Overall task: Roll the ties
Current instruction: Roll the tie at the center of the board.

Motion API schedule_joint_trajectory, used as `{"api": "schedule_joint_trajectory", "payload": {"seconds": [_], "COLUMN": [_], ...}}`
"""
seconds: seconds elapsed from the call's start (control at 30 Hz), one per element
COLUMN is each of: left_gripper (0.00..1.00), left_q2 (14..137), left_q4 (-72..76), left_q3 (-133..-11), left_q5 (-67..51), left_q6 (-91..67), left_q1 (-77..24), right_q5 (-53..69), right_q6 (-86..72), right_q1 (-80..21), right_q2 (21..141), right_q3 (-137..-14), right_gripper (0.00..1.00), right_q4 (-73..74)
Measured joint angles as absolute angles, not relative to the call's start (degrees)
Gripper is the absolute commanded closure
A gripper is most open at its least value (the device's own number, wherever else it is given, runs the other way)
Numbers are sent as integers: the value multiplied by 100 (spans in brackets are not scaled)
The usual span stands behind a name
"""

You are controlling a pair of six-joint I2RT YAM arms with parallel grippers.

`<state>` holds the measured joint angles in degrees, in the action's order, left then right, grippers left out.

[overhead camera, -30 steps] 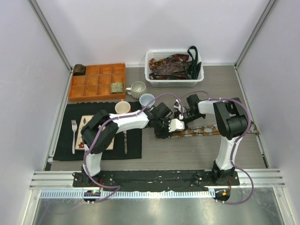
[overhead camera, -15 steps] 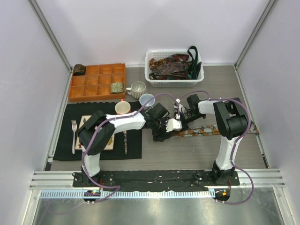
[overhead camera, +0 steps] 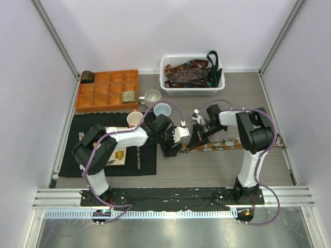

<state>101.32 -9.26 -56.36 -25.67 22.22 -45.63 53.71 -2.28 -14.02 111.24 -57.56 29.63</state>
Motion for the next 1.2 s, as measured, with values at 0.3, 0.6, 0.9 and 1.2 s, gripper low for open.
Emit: {"api": "schedule_joint_trajectory", "payload": {"seconds": [0.3, 0.6, 0.9, 1.2], "left_gripper": [34, 55, 56, 53], "left_q2": [10274, 10488, 10630, 10836], "left_q4": [30, 290, 576, 690], "left_q3": [-5531, -5734, -5900, -5927], "left_q5": [-2932, -3400, -3363, -3065], "left_q6": [1804, 1559, 1310, 1393], "left_q1": [-4563, -4641, -4851, -4919], "right_q5": [5304, 5286, 5284, 5328], "right_q6": [-117, -126, -189, -228], "right_q1": [-1402, -1396, -1372, -1354], "right_q2": [11124, 11124, 11124, 11124], "right_q3": [-5752, -5752, -5710, -5669], "right_gripper": [99, 99, 99, 99], "right_q4": [3002, 2998, 2956, 2891]}}
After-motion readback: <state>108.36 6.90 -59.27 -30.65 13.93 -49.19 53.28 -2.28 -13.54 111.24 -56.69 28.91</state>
